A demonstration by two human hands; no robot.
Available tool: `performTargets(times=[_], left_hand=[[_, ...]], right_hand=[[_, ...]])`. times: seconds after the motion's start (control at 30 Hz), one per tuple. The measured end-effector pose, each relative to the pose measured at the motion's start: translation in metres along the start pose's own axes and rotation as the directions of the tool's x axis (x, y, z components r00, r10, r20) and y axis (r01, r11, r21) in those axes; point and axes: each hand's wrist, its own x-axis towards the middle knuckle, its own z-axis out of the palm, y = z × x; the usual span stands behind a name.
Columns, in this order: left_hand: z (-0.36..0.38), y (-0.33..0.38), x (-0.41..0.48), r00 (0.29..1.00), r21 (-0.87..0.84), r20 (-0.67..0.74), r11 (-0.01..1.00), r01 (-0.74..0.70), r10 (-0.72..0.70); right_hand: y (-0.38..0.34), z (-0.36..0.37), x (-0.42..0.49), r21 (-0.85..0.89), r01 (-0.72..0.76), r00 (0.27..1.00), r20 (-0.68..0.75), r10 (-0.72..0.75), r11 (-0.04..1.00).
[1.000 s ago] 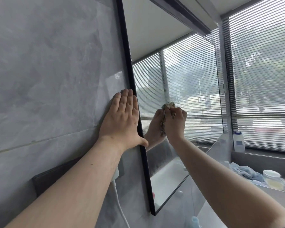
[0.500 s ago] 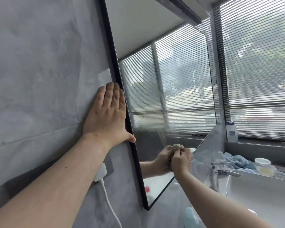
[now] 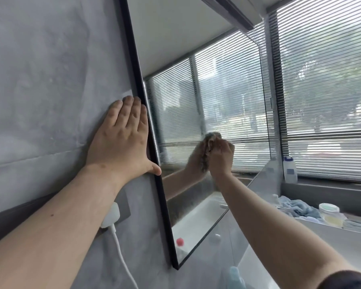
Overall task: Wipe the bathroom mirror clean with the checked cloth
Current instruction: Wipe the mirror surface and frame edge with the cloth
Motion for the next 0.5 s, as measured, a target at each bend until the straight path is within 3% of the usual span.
performTargets(times=[0.13,0.23,0.37,0.5], left_hand=[[0.001,0.001,0.001,1.0,-0.007,-0.007,1.0,0.006,-0.006],[0.001,0.002,0.001,1.0,-0.007,0.002,1.0,0.011,-0.011],[0.002,0.002,0.002,1.0,0.016,0.015,1.0,0.008,-0.008],[0.003,0.001,0.002,1.0,0.03,-0.006,1.0,0.008,-0.008]], right_hand=[[0.096,-0.029,-0.031,-0.084,-0.357,0.931,-0.109,0.348,0.93],[0.136,-0.035,-0.04,-0.104,-0.498,0.864,-0.146,0.483,0.861],[0.131,-0.03,-0.032,-0.026,-0.537,0.835,-0.152,0.528,0.843],[0.089,-0.011,0.013,0.112,-0.34,0.93,-0.109,0.352,0.934]])
